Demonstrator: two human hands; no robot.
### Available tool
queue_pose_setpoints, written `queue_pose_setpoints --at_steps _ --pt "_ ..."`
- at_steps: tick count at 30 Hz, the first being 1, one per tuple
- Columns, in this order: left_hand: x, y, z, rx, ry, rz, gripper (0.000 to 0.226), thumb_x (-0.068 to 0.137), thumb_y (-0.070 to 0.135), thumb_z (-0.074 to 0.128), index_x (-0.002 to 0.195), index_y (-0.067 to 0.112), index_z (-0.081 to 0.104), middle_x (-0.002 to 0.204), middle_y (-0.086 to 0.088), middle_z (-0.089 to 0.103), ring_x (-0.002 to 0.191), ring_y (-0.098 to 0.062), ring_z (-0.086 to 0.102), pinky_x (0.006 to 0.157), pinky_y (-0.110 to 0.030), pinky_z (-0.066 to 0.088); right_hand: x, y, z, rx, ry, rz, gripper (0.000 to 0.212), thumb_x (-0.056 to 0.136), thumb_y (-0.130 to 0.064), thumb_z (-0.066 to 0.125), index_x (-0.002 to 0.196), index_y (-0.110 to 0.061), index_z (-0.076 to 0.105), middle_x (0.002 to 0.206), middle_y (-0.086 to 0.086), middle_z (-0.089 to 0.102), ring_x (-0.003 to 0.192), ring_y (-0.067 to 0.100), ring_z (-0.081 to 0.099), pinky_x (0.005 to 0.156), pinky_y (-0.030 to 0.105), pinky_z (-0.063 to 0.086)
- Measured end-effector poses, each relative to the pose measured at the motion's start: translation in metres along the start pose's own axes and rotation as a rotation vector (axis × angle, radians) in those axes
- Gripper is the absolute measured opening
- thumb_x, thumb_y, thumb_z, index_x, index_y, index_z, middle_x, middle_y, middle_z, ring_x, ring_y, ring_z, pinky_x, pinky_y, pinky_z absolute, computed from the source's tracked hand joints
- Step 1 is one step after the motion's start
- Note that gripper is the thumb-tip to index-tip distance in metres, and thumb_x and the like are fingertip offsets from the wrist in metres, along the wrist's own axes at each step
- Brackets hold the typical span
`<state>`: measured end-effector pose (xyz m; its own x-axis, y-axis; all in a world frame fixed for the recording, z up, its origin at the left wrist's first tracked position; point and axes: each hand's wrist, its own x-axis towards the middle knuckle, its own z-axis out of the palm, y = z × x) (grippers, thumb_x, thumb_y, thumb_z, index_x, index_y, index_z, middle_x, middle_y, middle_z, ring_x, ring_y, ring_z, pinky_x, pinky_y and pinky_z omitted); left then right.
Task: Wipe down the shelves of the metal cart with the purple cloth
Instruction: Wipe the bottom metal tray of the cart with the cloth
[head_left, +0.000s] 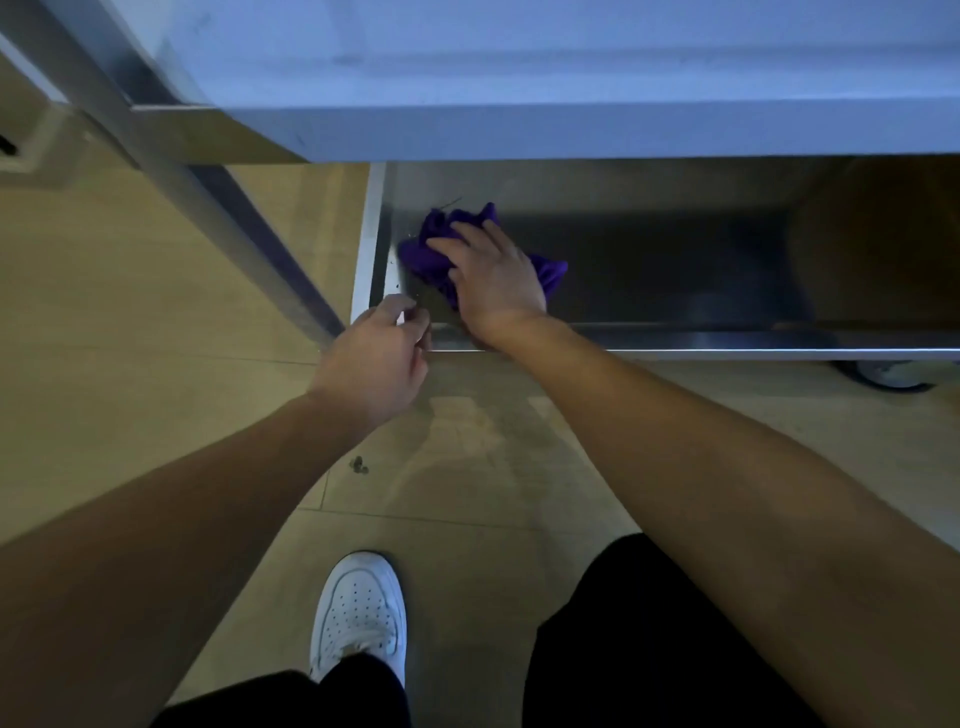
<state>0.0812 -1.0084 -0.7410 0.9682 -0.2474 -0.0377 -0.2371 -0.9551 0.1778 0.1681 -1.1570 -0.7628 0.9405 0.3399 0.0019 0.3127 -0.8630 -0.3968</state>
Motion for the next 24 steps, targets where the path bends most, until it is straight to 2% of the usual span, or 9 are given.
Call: queue_pose_setpoints --at_steps 3,7,11,15,18,21,24 --pt "-0.001 0.002 0.003 -0.029 0.02 -0.025 0.034 0.084 0.013 0.055 0.115 0.003 0.062 0.125 -0.012 0.052 0.095 -0.032 0.061 0.085 -0.04 0.05 -0.008 -0.021 0.006 0.011 -0.097 -0.105 0.056 0.097 -0.027 0.052 0.147 -0.037 0.031 0.159 -0.007 0.022 0.149 0.023 0.009 0.12 0.042 0.015" --pt "-0.009 0.002 0.007 -0.068 0.083 -0.041 0.021 0.086 0.015 0.054 0.103 0.009 0.065 0.116 -0.007 0.054 0.095 -0.028 0.058 0.081 -0.044 0.053 -0.008 0.002 -0.002 -0.034 -0.086 -0.11 0.047 0.102 -0.026 0.039 0.147 -0.038 0.033 0.159 -0.007 0.025 0.148 0.023 0.014 0.12 0.04 0.017" --pt "-0.012 0.004 0.007 -0.079 0.084 -0.047 0.02 0.089 0.017 0.054 0.105 0.012 0.064 0.117 -0.004 0.052 0.102 -0.024 0.054 0.081 -0.041 0.053 -0.015 0.05 -0.019 -0.054 0.037 0.114 0.046 0.102 -0.024 0.037 0.146 -0.037 0.035 0.158 -0.005 0.027 0.148 0.025 0.017 0.118 0.044 0.022" --pt "-0.012 0.006 0.007 -0.107 0.078 -0.052 0.018 0.089 0.017 0.055 0.104 0.012 0.064 0.118 -0.005 0.051 0.103 -0.022 0.055 0.084 -0.034 0.049 -0.025 0.054 -0.019 -0.076 0.123 0.389 0.051 0.101 -0.019 0.039 0.145 -0.043 0.03 0.161 -0.005 0.015 0.149 0.03 0.005 0.121 0.048 0.009" --pt "-0.011 0.006 0.004 -0.127 0.057 -0.065 0.018 0.087 0.016 0.056 0.102 0.01 0.064 0.117 -0.005 0.051 0.097 -0.023 0.056 0.082 -0.034 0.048 -0.024 0.032 -0.008 -0.06 0.156 0.504 0.057 0.098 -0.016 0.039 0.146 -0.045 0.026 0.162 -0.006 0.011 0.149 0.031 0.007 0.121 0.047 0.008" --pt "-0.011 0.004 0.003 -0.144 0.051 -0.079 0.019 0.085 0.015 0.057 0.101 0.009 0.064 0.118 -0.004 0.051 0.092 -0.024 0.057 0.08 -0.035 0.049 -0.023 0.006 -0.001 -0.042 0.108 0.392 0.056 0.097 -0.02 0.04 0.145 -0.046 0.028 0.161 -0.009 0.016 0.148 0.029 0.01 0.12 0.046 0.01" --pt "-0.013 0.002 0.005 -0.152 0.038 -0.09 0.028 0.084 0.014 0.058 0.11 0.007 0.062 0.123 -0.004 0.048 0.097 -0.024 0.058 0.083 -0.037 0.051 -0.028 -0.017 0.007 -0.067 0.009 0.1 0.053 0.098 -0.023 0.041 0.145 -0.044 0.031 0.16 -0.009 0.019 0.147 0.028 0.011 0.121 0.045 0.009"
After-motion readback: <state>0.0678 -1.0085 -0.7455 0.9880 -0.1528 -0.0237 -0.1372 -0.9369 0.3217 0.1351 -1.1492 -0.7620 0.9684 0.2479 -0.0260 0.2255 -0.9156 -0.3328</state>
